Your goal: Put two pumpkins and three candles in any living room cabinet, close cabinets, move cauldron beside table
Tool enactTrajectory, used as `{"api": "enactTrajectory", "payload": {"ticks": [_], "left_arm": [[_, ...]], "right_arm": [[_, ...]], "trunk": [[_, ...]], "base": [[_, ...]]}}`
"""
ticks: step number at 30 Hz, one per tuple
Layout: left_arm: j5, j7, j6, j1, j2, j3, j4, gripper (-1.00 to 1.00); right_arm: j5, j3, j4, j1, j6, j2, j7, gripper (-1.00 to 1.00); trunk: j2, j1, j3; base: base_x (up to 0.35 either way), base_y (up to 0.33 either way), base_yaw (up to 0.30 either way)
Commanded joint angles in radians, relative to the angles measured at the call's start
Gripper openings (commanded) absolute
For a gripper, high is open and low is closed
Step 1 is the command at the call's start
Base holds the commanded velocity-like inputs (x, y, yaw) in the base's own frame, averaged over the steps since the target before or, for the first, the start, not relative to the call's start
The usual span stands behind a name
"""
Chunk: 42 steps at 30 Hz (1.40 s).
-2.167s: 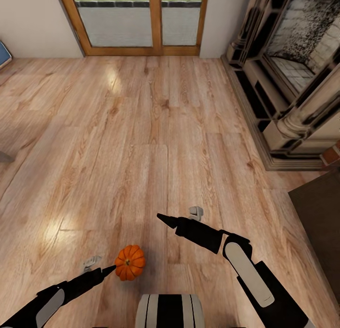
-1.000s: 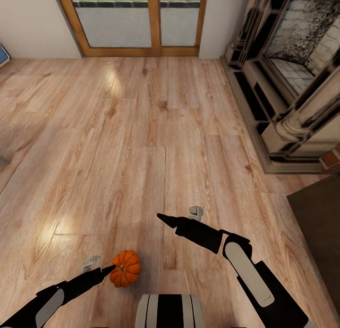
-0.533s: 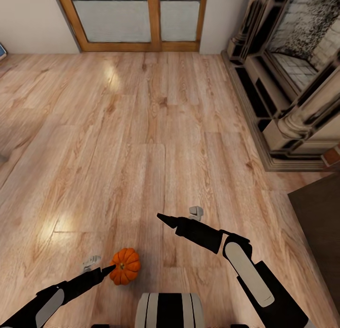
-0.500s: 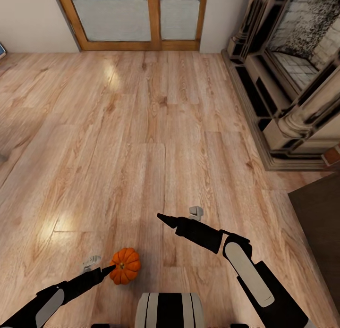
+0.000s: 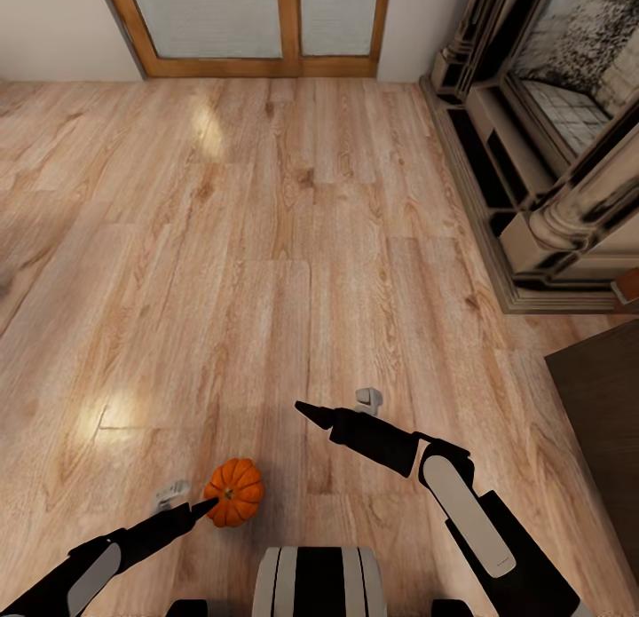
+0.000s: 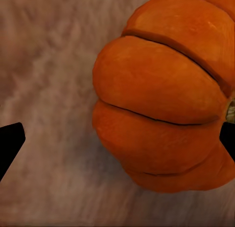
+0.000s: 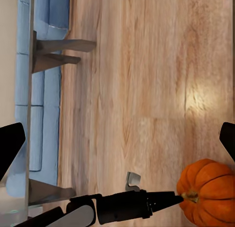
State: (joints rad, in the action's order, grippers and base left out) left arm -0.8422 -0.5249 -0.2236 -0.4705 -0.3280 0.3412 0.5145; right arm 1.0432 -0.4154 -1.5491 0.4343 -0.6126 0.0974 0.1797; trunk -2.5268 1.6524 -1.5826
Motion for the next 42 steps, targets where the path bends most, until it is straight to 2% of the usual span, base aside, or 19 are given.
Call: {"api": "enactTrajectory", "payload": {"ticks": [1,19,28,32,35,42], "left_arm": [[-0.011,-0.001,-0.007,0.000,-0.001,0.004,0.002,1.00],[-0.011,-0.002,-0.007,0.000,-0.001,0.012,0.036,1.00],[-0.003,-0.073,-0.006,0.000,-0.002,0.015,0.050,1.00],[-0.002,-0.076,-0.005,0.000,-0.002,0.015,0.050,1.00],[-0.002,-0.076,-0.005,0.000,-0.002,0.015,0.050,1.00],[-0.002,-0.074,-0.005,0.000,-0.002,0.015,0.050,1.00]], "right_arm": [[0.001,0.000,0.000,0.000,-0.003,0.001,0.001,1.00],[0.001,0.000,0.000,0.001,-0.003,0.000,0.001,1.00],[0.001,0.000,0.000,0.000,-0.003,0.000,0.001,1.00],[0.001,0.000,0.000,0.000,-0.003,0.000,0.002,1.00],[0.001,0.000,0.000,0.000,-0.003,0.001,0.001,1.00],[0.001,0.000,0.000,0.000,-0.003,0.000,0.001,1.00]], "trunk": [[0.000,0.000,-0.005],[0.000,0.000,-0.005],[0.000,0.000,-0.005],[0.000,0.000,-0.005],[-0.001,0.002,-0.016],[-0.001,0.002,-0.016]], "base": [[0.000,0.000,0.000],[0.000,0.000,0.000],[0.000,0.000,0.000],[0.000,0.000,0.000],[0.000,0.000,0.000],[0.000,0.000,0.000]]}}
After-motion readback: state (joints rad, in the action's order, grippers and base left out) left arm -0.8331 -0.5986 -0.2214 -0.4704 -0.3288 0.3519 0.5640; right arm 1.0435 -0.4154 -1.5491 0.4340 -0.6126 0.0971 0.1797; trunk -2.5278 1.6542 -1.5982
